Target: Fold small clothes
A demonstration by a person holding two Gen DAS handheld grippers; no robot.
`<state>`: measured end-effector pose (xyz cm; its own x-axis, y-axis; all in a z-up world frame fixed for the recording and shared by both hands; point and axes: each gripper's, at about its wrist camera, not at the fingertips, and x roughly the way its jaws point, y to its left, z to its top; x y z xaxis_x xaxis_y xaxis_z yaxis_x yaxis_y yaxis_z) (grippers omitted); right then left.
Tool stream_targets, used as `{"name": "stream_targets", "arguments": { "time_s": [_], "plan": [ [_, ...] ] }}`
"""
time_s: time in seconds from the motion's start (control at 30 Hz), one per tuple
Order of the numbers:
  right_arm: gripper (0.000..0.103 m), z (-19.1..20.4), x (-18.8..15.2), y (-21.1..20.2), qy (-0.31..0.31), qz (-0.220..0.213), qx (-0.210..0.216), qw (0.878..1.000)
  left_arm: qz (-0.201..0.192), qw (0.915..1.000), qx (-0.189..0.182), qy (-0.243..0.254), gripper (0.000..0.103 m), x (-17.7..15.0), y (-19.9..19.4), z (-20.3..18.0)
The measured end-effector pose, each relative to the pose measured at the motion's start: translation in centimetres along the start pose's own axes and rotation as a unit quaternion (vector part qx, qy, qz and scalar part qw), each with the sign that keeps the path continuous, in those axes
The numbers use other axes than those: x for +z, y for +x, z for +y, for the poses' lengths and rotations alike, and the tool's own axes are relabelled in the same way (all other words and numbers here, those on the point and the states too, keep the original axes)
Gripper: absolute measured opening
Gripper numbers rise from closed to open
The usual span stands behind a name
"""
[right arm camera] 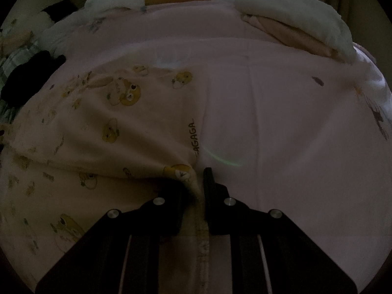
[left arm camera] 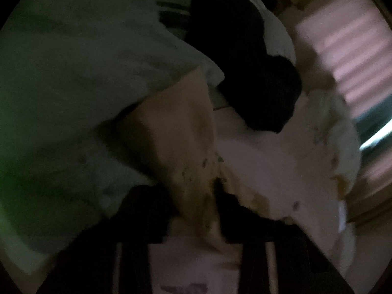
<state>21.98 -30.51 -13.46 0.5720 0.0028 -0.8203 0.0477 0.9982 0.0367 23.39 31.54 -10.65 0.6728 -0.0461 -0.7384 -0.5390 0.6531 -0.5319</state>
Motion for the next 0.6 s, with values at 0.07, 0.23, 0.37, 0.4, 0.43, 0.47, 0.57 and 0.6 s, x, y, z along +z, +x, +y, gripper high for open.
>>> {"name": "stream_targets", "arguments": {
  "time_s": [0.07, 0.23, 0.37, 0.4, 0.43, 0.47, 0.57, 0.6],
  "plan": [
    [0.015, -0.2, -0.1, -0.1, 0.003, 0.000, 0.005, 1.000, -0.006, 0.9989, 0.036, 0.030, 0.011, -0.3, 0.1, -1.1],
    [0.014, -0.6, -0.1, 0.0, 0.006, 0.000, 0.015, 1.000, -0.046, 0.9896, 0.069, 0.117, 0.004, -1.0, -2.1, -5.0],
    [0.014, -0.6, -0.2, -0.1, -0.002, -0.001, 0.017, 1.000, -0.072, 0.9810, 0.048, 0.174, 0.004, -2.0, -4.8, -9.1],
    [0.014, -0.6, -0.1, -0.1, -0.003, 0.000, 0.018, 1.000, -0.074, 0.9794, 0.046, 0.182, 0.004, -2.2, -5.2, -9.9],
    [0.014, -0.7, -0.1, -0.1, -0.003, 0.001, 0.019, 1.000, -0.078, 0.9773, 0.042, 0.192, 0.004, -2.6, -5.7, -11.0],
    [0.014, -0.7, -0.1, -0.1, -0.004, 0.002, 0.020, 1.000, -0.080, 0.9760, 0.038, 0.199, 0.004, -3.0, -6.2, -11.5],
    [0.015, -1.0, -0.1, -0.2, 0.000, 0.002, 0.029, 1.000, -0.084, 0.9708, 0.023, 0.224, 0.004, -4.6, -7.3, -14.0],
    [0.015, -1.2, -0.2, -0.1, 0.004, 0.000, 0.035, 0.999, -0.084, 0.9683, 0.019, 0.235, 0.004, -5.3, -7.4, -15.0]
  ]
}}
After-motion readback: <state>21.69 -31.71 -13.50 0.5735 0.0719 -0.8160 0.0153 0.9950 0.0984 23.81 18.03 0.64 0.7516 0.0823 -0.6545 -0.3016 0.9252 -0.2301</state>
